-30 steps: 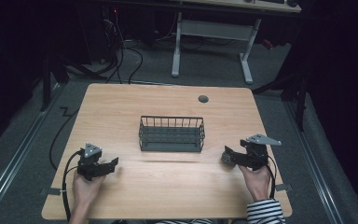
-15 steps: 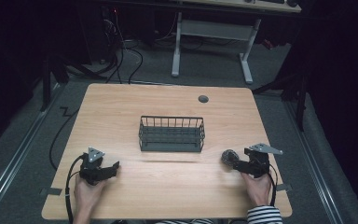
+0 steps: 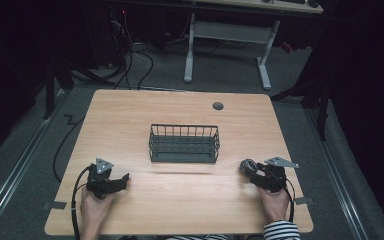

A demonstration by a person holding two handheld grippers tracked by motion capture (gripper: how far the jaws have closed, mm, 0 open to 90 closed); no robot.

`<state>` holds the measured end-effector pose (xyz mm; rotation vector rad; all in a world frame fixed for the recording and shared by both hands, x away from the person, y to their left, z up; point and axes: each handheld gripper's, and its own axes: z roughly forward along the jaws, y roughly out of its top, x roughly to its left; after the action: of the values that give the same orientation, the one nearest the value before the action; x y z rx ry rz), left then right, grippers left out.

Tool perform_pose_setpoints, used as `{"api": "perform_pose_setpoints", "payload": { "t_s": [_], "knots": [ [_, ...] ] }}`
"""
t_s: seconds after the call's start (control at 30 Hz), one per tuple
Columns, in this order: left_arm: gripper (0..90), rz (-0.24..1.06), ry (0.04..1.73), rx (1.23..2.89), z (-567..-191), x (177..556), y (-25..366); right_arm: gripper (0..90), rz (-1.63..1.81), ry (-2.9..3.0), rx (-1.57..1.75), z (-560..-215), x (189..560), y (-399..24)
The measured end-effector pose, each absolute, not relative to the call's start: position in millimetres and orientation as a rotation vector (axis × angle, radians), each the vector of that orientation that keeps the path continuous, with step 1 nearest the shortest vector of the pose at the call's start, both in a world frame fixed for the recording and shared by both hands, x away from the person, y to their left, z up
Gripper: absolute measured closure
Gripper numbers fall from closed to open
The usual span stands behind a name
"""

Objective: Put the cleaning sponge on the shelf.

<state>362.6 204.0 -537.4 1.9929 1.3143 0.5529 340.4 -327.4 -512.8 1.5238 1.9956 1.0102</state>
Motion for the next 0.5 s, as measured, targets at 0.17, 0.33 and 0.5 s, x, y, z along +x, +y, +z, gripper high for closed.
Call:
{"api": "perform_pose_setpoints", "payload": {
  "t_s": [0.17, 0.33, 0.5],
  "knots": [
    [18.9, 0.553, 1.316, 1.992, -537.4, 362.6, 203.8, 49.6, 1.005, 1.996, 1.509, -511.3, 338.1, -328.7],
    [18.9, 0.553, 1.316, 1.992, -537.4, 362.5, 203.8, 53.2, 1.015, 1.991, 1.505, -509.8, 337.5, -330.7],
    [18.9, 0.553, 1.317, 1.991, -537.4, 362.5, 203.8, 56.2, 1.022, 1.991, 1.510, -509.1, 336.8, -330.7]
  ]
}}
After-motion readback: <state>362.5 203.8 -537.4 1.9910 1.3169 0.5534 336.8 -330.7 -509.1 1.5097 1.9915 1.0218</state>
